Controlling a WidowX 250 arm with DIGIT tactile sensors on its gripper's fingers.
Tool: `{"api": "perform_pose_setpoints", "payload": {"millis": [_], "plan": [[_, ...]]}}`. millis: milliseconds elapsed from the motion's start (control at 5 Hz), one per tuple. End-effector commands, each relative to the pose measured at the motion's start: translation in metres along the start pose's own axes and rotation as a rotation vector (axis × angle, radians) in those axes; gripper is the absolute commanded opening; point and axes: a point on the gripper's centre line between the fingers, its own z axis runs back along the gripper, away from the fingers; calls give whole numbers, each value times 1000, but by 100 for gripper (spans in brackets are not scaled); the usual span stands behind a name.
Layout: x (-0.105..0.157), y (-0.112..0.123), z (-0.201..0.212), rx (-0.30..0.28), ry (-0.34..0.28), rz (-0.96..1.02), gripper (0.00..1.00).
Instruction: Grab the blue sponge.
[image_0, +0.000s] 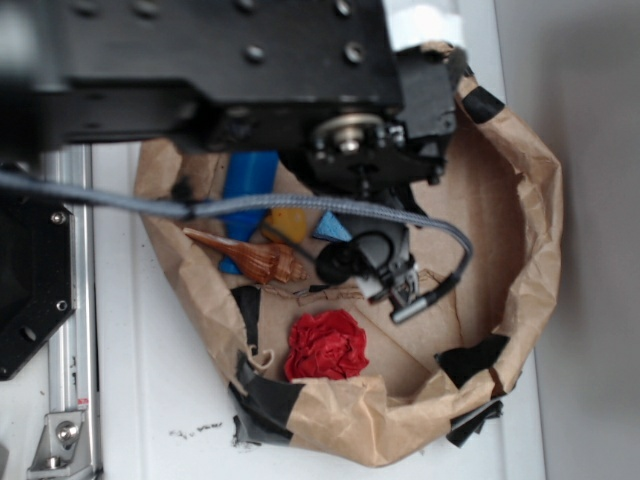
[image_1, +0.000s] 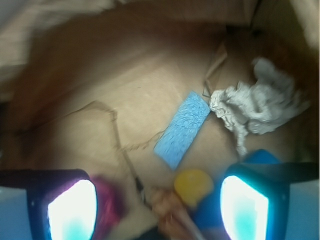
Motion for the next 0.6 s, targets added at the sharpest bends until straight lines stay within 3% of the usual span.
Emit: {"api": "perform_pose_setpoints", "payload": {"millis": [0, 200, 400], "plan": [[11, 31, -66, 83, 57, 162, 100], [19, 28, -92, 118, 70, 212, 100], [16, 29, -94, 125, 81, 251, 0]]}}
